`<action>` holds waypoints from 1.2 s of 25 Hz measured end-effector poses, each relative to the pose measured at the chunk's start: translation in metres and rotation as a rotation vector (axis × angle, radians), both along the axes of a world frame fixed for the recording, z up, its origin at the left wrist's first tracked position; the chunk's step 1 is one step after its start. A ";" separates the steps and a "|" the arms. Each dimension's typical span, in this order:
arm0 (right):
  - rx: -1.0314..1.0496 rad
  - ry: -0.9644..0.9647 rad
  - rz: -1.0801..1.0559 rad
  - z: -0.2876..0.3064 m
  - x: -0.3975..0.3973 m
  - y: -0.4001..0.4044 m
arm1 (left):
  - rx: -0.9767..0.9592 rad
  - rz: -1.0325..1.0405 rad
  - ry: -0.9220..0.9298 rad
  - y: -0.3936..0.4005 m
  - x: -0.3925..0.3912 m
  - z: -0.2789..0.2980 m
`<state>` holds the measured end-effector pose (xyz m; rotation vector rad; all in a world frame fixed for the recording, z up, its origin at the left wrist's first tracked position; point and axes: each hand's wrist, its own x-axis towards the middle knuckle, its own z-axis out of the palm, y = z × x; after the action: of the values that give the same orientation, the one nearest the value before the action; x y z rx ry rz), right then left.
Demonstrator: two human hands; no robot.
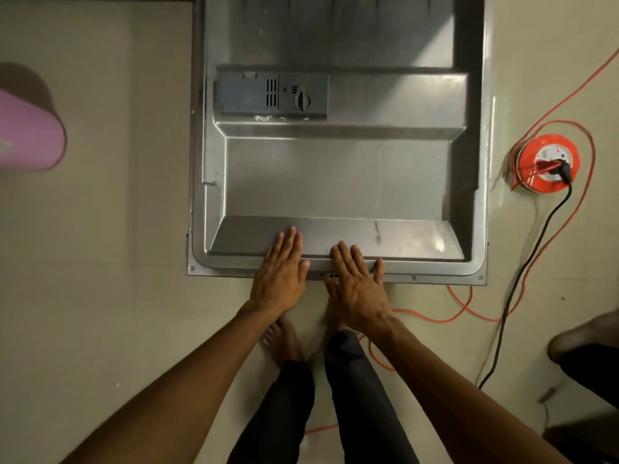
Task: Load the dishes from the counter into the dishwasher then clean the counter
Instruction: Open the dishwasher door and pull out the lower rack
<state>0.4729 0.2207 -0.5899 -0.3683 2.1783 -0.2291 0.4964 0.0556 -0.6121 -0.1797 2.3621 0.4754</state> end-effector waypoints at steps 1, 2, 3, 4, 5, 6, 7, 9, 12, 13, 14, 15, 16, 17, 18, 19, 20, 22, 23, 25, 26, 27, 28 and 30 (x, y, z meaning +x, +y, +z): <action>0.002 -0.005 0.003 -0.005 0.000 0.000 | 0.002 0.003 -0.004 0.000 0.000 -0.005; 0.005 -0.007 0.006 -0.009 0.000 0.000 | 0.004 0.006 -0.003 -0.001 0.000 -0.008; 0.007 -0.005 0.013 -0.012 0.000 0.000 | 0.007 0.005 0.002 -0.001 -0.001 -0.010; 0.007 -0.004 0.018 -0.012 0.000 0.001 | 0.007 0.002 0.007 -0.002 0.000 -0.011; 0.004 -0.006 0.020 -0.013 0.001 0.001 | 0.005 -0.002 0.009 -0.002 0.001 -0.011; -0.001 -0.014 0.019 -0.012 0.000 0.002 | 0.004 -0.005 0.005 -0.003 0.001 -0.010; -0.004 -0.027 0.016 -0.011 -0.002 0.002 | 0.005 -0.002 -0.002 -0.003 0.000 -0.009; -0.009 -0.056 0.015 -0.009 -0.008 0.003 | 0.023 0.020 -0.027 -0.004 -0.004 -0.005; -0.023 -0.103 0.005 0.000 -0.018 0.005 | 0.073 0.081 -0.098 -0.002 -0.010 0.007; -0.022 -0.115 -0.010 0.003 -0.019 0.007 | 0.082 0.101 -0.123 0.000 -0.010 0.013; -0.014 -0.127 -0.025 0.006 -0.020 0.009 | 0.087 0.116 -0.146 0.002 -0.008 0.019; 0.000 -0.138 -0.038 0.010 -0.021 0.012 | 0.087 0.123 -0.161 0.004 -0.007 0.027; 0.012 -0.154 -0.050 0.015 -0.022 0.014 | 0.086 0.125 -0.168 0.007 -0.006 0.035; 0.022 -0.171 -0.061 0.021 -0.023 0.017 | 0.085 0.128 -0.167 0.009 -0.006 0.044; 0.029 -0.181 -0.071 0.026 -0.026 0.019 | 0.086 0.135 -0.165 0.011 -0.007 0.052; 0.032 -0.180 -0.082 0.033 -0.030 0.021 | 0.089 0.142 -0.163 0.012 -0.010 0.060; 0.032 -0.169 -0.087 0.039 -0.036 0.021 | 0.092 0.141 -0.161 0.013 -0.015 0.068; 0.023 -0.151 -0.090 0.051 -0.051 0.019 | 0.093 0.121 -0.156 0.014 -0.028 0.081; 0.013 -0.137 -0.095 0.059 -0.062 0.017 | 0.092 0.117 -0.146 0.014 -0.039 0.087; -0.012 -0.093 -0.111 0.075 -0.086 0.012 | 0.091 0.117 -0.116 0.014 -0.062 0.103; -0.026 -0.063 -0.116 0.084 -0.099 0.010 | 0.087 0.115 -0.094 0.013 -0.074 0.111; -0.040 -0.028 -0.119 0.093 -0.112 0.008 | 0.082 0.112 -0.064 0.013 -0.087 0.120; -0.056 0.008 -0.120 0.102 -0.125 0.007 | 0.082 0.111 -0.030 0.011 -0.099 0.128; -0.075 0.068 -0.115 0.117 -0.151 0.002 | 0.100 0.118 0.036 0.008 -0.123 0.140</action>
<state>0.3223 0.2225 -0.4729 -0.2966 2.2655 -0.3679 0.3734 0.0632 -0.4716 -0.2665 2.3650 0.6571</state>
